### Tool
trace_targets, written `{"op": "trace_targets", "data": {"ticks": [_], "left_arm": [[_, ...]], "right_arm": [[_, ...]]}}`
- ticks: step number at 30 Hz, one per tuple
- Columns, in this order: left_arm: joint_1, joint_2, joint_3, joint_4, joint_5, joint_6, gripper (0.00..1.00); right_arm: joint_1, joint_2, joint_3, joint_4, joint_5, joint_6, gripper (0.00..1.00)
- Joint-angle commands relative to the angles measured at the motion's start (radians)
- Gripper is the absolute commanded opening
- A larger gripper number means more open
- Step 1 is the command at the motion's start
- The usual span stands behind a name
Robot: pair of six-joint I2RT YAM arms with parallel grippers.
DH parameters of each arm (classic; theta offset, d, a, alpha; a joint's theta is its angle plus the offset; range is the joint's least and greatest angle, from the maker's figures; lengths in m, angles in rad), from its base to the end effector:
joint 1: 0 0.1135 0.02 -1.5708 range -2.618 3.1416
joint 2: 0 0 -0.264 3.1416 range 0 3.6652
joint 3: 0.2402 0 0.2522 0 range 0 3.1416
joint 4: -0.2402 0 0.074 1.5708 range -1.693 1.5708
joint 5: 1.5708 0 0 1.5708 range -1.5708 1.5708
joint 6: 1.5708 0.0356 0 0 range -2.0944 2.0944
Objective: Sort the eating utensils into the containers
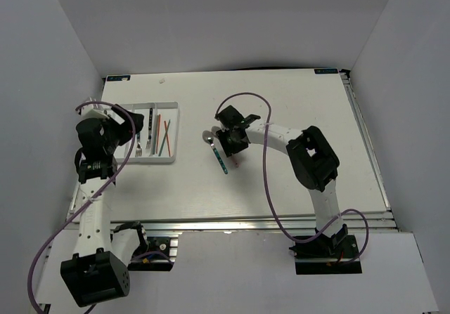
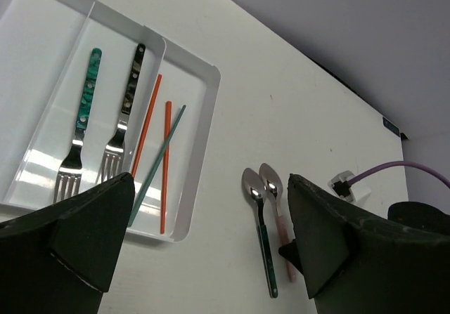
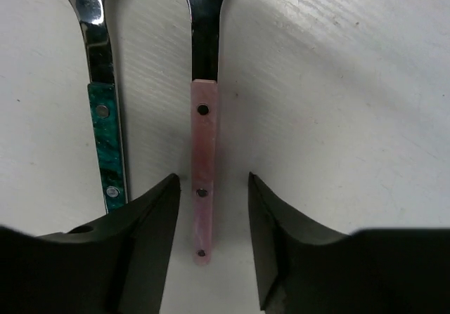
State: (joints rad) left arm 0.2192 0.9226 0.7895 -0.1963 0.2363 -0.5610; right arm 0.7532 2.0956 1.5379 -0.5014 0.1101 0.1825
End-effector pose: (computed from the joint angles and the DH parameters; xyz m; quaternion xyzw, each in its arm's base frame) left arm 0.2108 0.0384 0.3158 -0.2438 0.7732 -0.1927 0.5528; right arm 0.3276 0.3018 0.1679 -0.2586 0.9308 0.0664 0.2495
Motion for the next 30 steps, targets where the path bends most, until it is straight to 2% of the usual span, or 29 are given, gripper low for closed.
{"op": "trace_targets", "data": {"ticks": [1, 4, 5, 7, 10, 11, 15, 18, 20, 23, 28, 29, 30], "left_arm": [[0.0, 0.001, -0.01, -0.002, 0.058, 0.006, 0.98], [-0.004, 0.042, -0.012, 0.008, 0.115, -0.023, 0.98], [-0.007, 0.059, -0.013, 0.015, 0.133, -0.039, 0.98], [-0.055, 0.109, -0.015, 0.043, 0.164, -0.072, 0.98], [-0.213, 0.145, 0.002, 0.057, 0.046, -0.109, 0.98], [-0.322, 0.153, -0.001, 0.078, 0.019, -0.135, 0.98], [-0.505, 0.203, -0.044, 0.305, -0.063, -0.286, 0.98], [-0.618, 0.281, -0.021, 0.356, -0.107, -0.344, 0.95], [-0.682, 0.33, 0.002, 0.393, -0.13, -0.37, 0.9], [-0.743, 0.439, 0.065, 0.371, -0.169, -0.378, 0.81], [-0.797, 0.524, 0.105, 0.394, -0.164, -0.399, 0.67], [-0.807, 0.533, 0.105, 0.399, -0.16, -0.402, 0.53], [-0.81, 0.541, 0.103, 0.408, -0.157, -0.405, 0.44]], "right_arm": [[0.0, 0.014, 0.008, -0.017, 0.013, -0.012, 0.47], [0.0, 0.023, -0.007, -0.008, 0.011, -0.014, 0.26], [-0.002, 0.02, -0.012, -0.005, 0.004, -0.014, 0.15], [-0.015, -0.017, -0.039, 0.026, -0.027, 0.012, 0.0], [-0.032, -0.129, -0.097, 0.064, -0.035, 0.081, 0.0], [-0.034, -0.167, -0.119, 0.107, -0.042, 0.096, 0.0], [-0.034, -0.4, -0.272, 0.257, -0.15, 0.187, 0.0], [-0.034, -0.514, -0.402, 0.403, -0.259, 0.256, 0.0], [-0.034, -0.551, -0.446, 0.452, -0.345, 0.288, 0.0], [-0.029, -0.614, -0.498, 0.491, -0.343, 0.311, 0.0], [-0.026, -0.675, -0.51, 0.515, -0.343, 0.307, 0.0], [-0.025, -0.678, -0.504, 0.509, -0.348, 0.302, 0.0], [-0.025, -0.678, -0.498, 0.505, -0.351, 0.296, 0.0]]}}
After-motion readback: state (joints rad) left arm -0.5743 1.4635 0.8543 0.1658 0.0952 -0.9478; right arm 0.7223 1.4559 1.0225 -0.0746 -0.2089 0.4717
